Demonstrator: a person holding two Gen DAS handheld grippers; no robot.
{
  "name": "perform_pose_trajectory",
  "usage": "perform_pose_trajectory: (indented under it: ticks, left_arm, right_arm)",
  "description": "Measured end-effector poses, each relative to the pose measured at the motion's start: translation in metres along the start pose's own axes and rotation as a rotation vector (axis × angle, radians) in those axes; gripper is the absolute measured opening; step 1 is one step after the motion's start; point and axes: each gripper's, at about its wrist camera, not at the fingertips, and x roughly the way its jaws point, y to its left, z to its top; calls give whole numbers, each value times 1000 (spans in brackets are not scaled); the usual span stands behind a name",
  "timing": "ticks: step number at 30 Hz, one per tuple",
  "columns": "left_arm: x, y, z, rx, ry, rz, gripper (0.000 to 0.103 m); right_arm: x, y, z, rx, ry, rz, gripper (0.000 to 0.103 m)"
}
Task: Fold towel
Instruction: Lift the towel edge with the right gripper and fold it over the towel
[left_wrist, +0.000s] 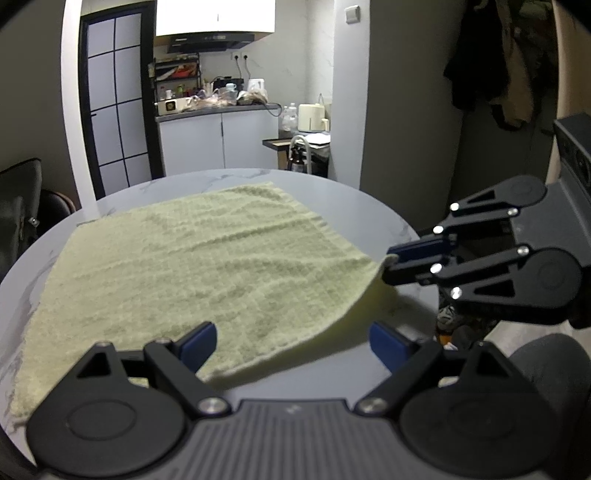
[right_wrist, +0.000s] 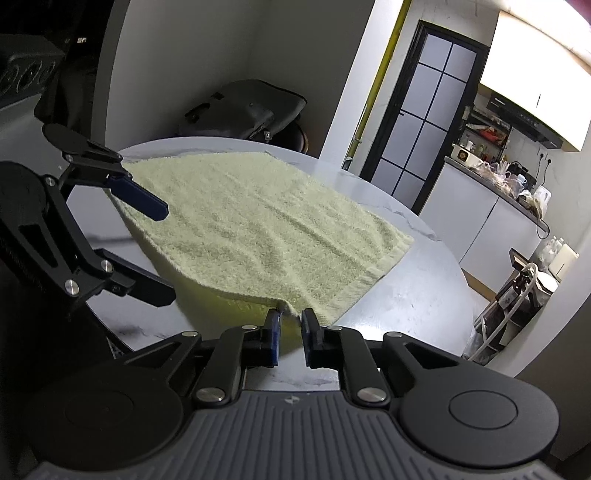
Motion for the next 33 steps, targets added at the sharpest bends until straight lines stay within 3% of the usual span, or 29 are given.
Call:
perform_pose_trajectory:
  ticks: [7,14,16,18,22,33]
  left_arm:
    - [-1,6,-1,-20,8,-11,92]
    - [-3,16,-4,-51,7,-5,92]
    - [-4,20,-5,-61,8,5,92]
    - [-6,23,-6,-71,7,13,92]
    - [-9,28,-7,-92,3,18,92]
    - [-20,50,-12,-110,1,61,93]
  right_arm:
    - [1,4,0,-57,5,-3,22]
    - [2,5,8,-199,37,35,23]
    - [4,3,11,-211,56,52,21]
    - [5,1,14,-249,73,57,11]
    - [6,-1,19,-257,96,51,7]
    - [11,1,33,-224,133,41,7]
